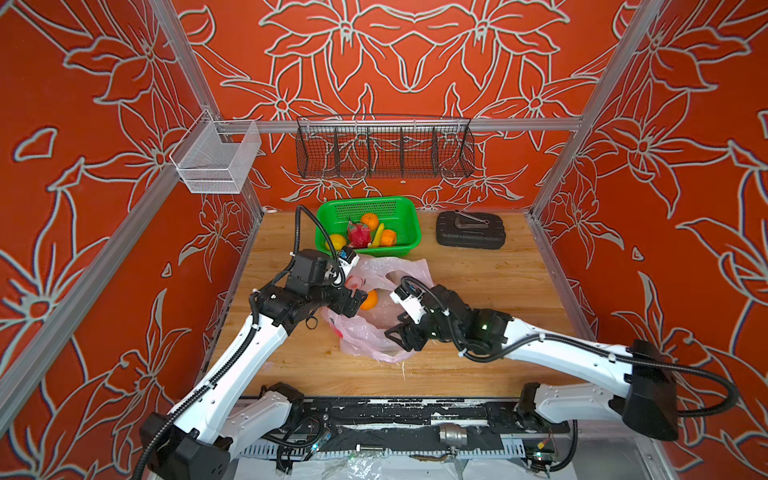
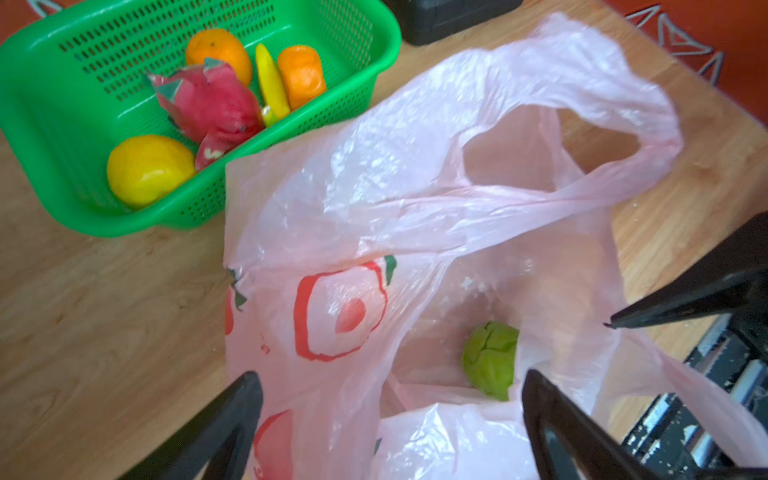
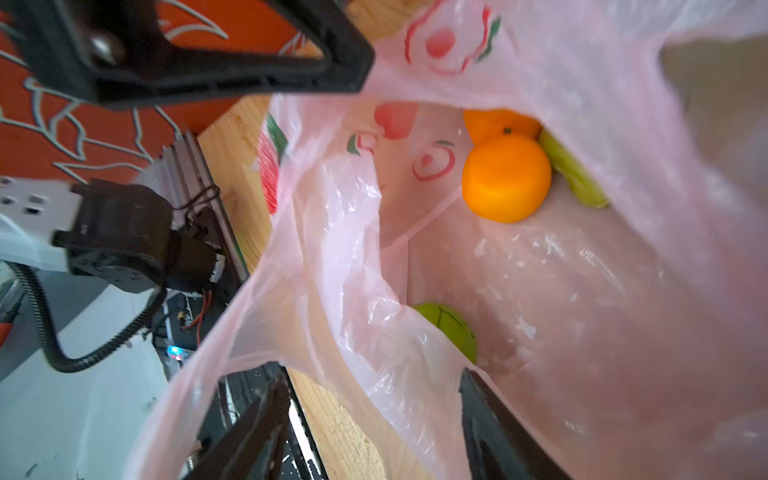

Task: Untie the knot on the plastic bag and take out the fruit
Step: 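Hold the bag edge with the left gripper while right gripper reaches into the bag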

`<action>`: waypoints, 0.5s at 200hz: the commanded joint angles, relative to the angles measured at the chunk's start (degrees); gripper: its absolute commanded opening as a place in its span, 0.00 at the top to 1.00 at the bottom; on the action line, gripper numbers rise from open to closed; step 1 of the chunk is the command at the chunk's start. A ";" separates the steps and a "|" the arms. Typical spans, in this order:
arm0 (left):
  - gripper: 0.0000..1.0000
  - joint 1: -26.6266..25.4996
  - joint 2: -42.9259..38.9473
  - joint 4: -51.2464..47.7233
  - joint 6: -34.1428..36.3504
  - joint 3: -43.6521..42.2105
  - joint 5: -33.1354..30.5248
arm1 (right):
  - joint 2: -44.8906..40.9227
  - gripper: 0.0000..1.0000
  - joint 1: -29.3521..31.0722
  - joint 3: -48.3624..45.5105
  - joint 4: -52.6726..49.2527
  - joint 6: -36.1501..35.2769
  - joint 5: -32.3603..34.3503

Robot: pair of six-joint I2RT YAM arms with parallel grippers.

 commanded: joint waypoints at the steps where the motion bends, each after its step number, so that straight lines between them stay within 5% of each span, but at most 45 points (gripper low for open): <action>1: 0.03 -0.16 1.46 -1.24 -5.10 -0.91 -5.31 | 3.27 0.38 0.15 0.45 -0.07 3.24 6.04; 65: 0.05 -0.08 0.70 1.83 -13.10 -5.17 -4.92 | 10.92 0.43 -0.91 7.69 -12.27 13.48 3.25; 100: 0.16 -0.05 2.40 1.11 -18.88 -6.58 -6.72 | 15.15 0.39 -2.14 14.99 -17.54 21.61 3.87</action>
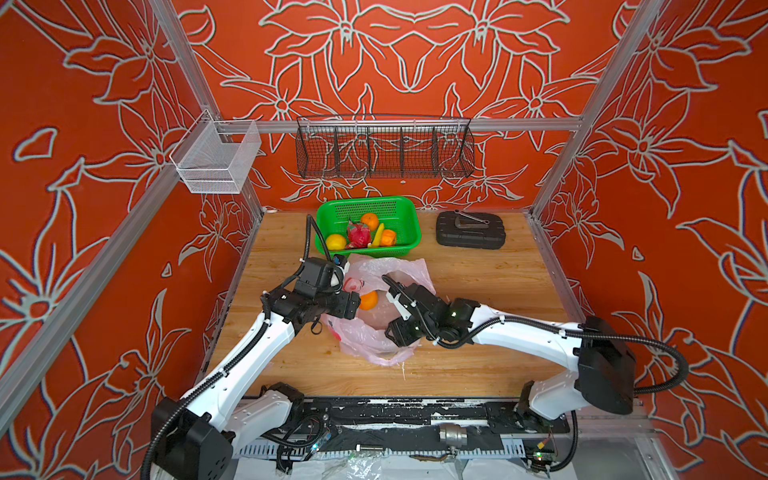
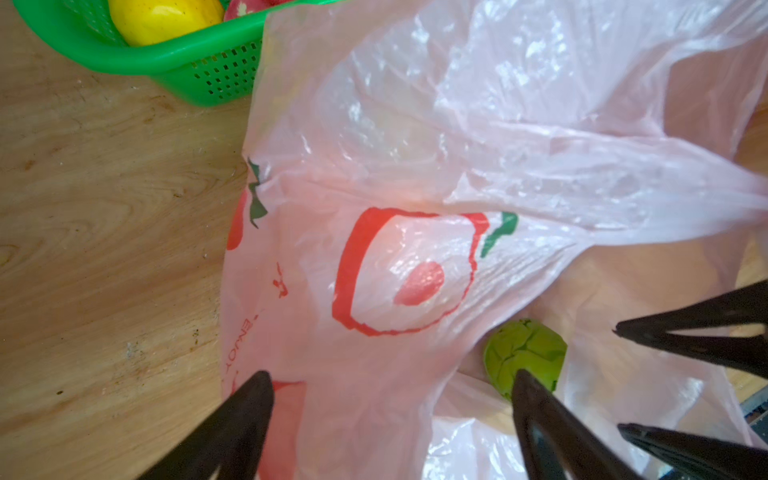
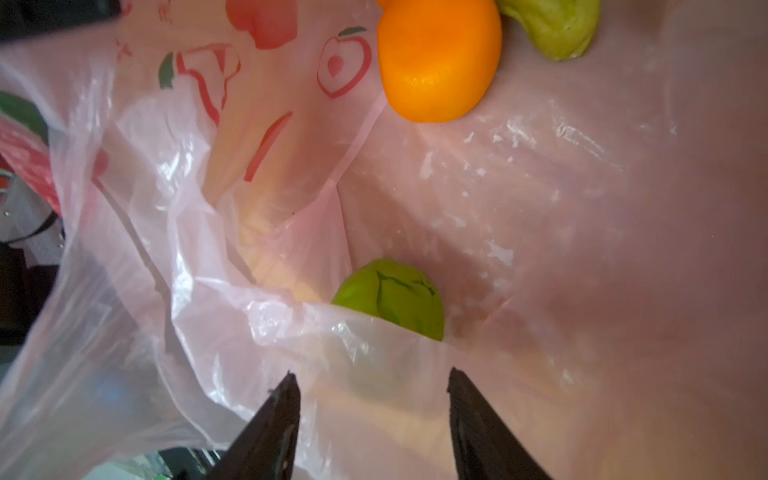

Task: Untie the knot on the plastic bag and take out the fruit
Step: 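Hold the bag edge with the left gripper while right gripper reaches into the bag, then grasp the green fruit at the bag bottom with the right gripper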

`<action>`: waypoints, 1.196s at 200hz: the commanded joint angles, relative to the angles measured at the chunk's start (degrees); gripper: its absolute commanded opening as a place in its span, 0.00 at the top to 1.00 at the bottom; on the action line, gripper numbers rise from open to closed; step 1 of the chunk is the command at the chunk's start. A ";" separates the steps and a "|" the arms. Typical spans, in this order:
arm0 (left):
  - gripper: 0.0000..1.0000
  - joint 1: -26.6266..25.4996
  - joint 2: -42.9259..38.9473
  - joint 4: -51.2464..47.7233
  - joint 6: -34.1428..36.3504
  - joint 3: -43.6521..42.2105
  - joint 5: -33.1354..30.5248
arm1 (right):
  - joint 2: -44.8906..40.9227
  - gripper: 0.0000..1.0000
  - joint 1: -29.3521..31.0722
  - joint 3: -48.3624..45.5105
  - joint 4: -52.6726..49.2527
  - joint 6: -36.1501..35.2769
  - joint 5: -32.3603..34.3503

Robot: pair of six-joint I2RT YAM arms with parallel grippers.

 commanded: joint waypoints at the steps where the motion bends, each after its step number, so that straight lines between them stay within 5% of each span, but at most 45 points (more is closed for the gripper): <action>1: 0.16 -0.05 0.78 0.12 -5.72 -0.72 -1.48 | 2.41 0.38 -0.70 5.07 -6.01 8.51 0.78; 55: 0.18 0.04 -0.07 0.35 -11.61 -3.25 -5.26 | 12.81 0.32 -1.22 16.83 -20.59 16.46 3.07; 133: 0.21 0.04 -0.54 5.76 -18.09 -7.17 0.32 | 24.04 0.30 1.55 25.34 -33.64 18.12 -3.77; 180: 0.21 0.03 -1.76 8.88 -19.06 -9.45 -0.11 | 25.22 0.16 3.06 20.55 -25.37 21.06 -9.10; 239: 0.21 0.10 -6.15 11.33 -20.61 -12.58 -1.06 | 25.21 0.33 4.22 17.46 -21.08 21.05 -0.69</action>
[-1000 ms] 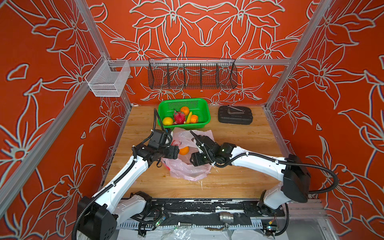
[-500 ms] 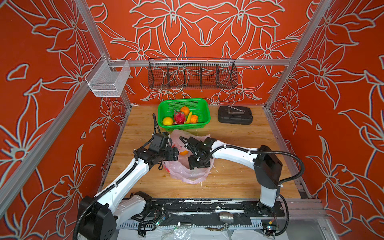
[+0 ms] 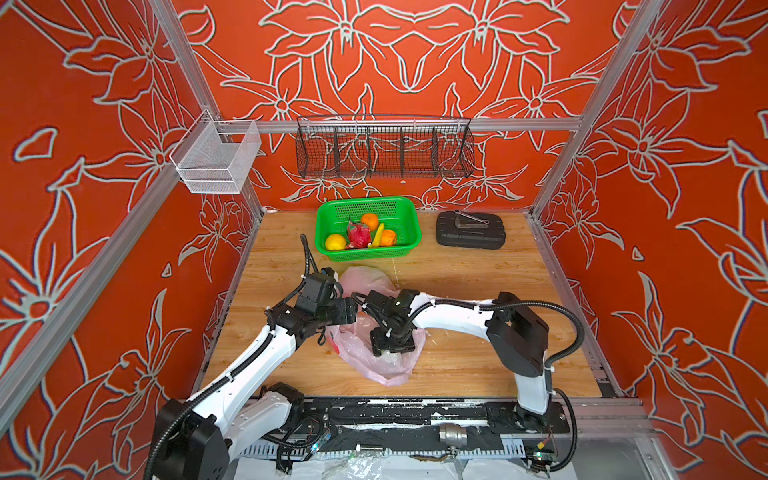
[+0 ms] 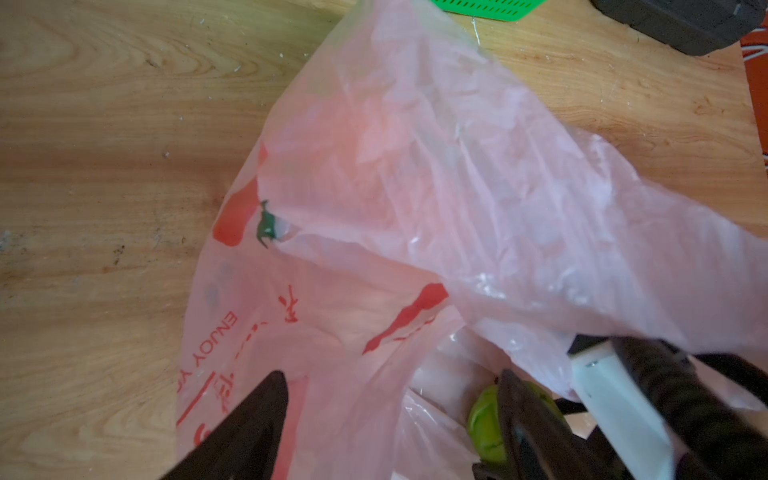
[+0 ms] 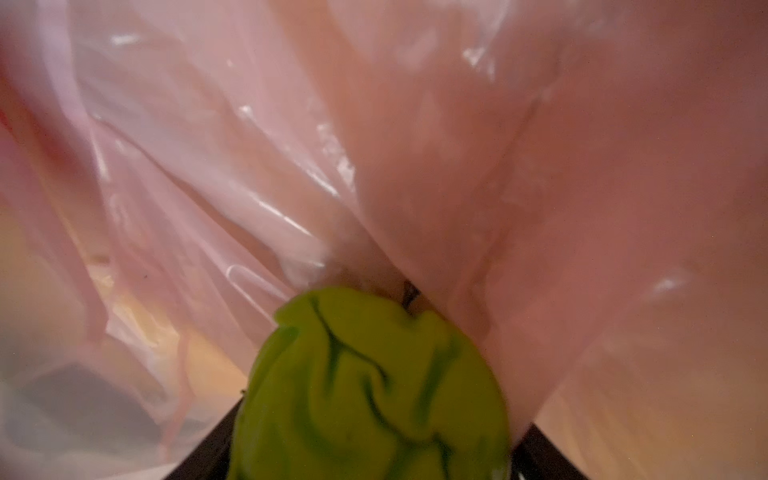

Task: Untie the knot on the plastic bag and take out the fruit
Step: 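Grasp the green fruit at the bag bottom with the right gripper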

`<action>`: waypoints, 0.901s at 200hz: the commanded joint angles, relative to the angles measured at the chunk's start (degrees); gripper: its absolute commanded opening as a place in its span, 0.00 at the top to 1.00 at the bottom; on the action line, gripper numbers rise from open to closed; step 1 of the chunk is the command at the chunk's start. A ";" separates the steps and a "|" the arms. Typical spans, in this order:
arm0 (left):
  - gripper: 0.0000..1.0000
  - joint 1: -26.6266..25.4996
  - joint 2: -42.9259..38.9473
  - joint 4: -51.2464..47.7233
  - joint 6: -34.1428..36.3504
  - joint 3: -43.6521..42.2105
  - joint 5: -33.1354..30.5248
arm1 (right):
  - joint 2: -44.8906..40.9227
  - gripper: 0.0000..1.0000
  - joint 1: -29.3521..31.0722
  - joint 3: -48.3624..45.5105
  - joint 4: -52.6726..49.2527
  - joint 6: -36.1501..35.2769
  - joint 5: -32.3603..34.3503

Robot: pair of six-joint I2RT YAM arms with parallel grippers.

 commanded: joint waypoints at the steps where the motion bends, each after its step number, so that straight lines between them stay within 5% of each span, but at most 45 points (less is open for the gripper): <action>1: 0.21 0.07 -2.90 1.65 -1.10 -0.63 -0.63 | -0.99 0.33 0.62 -2.77 1.64 1.11 5.43; 48: 0.21 0.00 -4.37 1.13 -0.46 -1.12 -1.08 | -6.16 0.19 0.68 -2.52 1.84 -1.29 9.57; 180: 0.21 0.06 -2.74 2.35 -0.51 -2.05 -0.62 | -2.77 0.26 0.80 -0.18 4.20 -7.86 11.98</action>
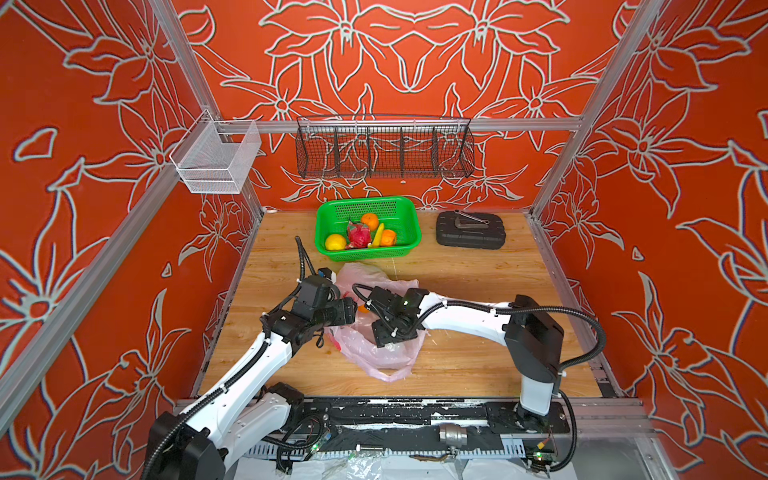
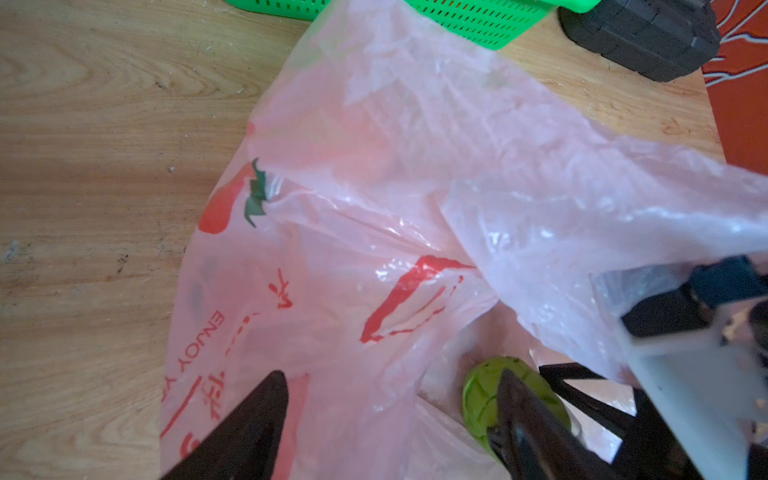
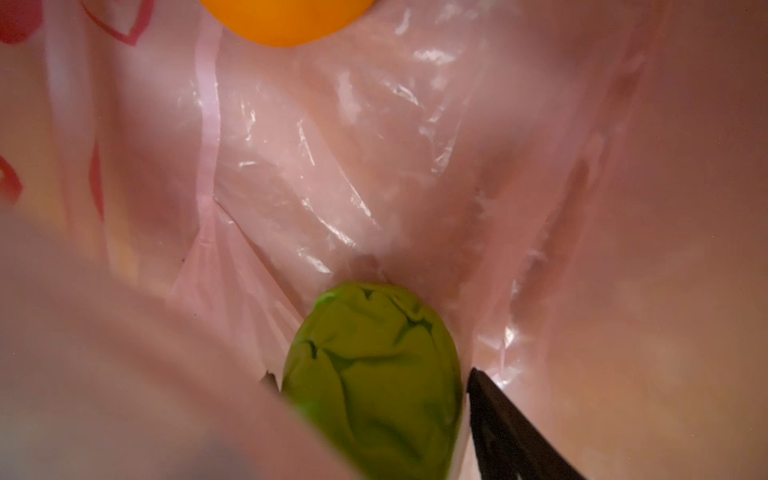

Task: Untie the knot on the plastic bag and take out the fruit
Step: 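Grasp the green fruit at the bag bottom with the right gripper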

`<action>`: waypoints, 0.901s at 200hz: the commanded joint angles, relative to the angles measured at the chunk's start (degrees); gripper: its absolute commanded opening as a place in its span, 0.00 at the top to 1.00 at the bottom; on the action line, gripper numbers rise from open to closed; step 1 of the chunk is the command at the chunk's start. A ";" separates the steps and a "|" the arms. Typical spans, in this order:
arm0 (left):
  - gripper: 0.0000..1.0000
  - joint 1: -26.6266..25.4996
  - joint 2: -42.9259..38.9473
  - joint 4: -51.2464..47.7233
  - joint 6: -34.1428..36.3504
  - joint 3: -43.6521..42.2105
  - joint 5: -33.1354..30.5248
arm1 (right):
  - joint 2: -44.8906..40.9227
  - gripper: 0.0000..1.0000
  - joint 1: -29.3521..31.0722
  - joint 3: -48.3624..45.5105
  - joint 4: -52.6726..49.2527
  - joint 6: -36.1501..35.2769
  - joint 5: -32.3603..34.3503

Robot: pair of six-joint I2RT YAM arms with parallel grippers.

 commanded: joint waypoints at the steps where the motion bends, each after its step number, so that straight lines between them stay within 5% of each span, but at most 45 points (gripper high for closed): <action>1: 0.21 0.05 0.21 0.84 -0.18 -0.75 0.05 | 2.00 0.26 0.44 1.52 0.48 -1.43 0.60; 97: 0.25 0.03 1.16 -0.81 -4.52 -2.11 -3.13 | -6.75 0.46 0.03 0.03 7.48 -2.50 3.19; 180: 0.53 -0.01 4.67 -1.97 -5.83 -5.35 -9.42 | -16.81 0.48 -10.15 -13.04 28.66 5.80 -4.63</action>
